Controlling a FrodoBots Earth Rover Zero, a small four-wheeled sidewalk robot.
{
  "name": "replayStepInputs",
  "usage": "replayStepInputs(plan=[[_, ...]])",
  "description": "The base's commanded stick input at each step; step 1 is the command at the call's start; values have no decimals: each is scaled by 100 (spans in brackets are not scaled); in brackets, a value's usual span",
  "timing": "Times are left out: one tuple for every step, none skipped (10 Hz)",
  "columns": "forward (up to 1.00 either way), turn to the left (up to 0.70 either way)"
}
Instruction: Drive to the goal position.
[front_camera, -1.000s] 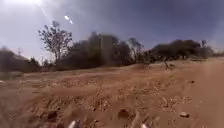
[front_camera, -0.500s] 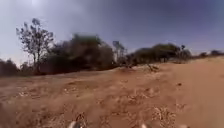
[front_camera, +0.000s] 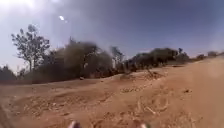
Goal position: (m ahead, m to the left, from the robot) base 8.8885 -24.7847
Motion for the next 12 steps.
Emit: replayStepInputs(plan=[[85,27],[85,27],[85,27],[85,27],[85,27],[85,27],[85,27],[85,27],[85,27],[85,27],[85,27],[85,27]])
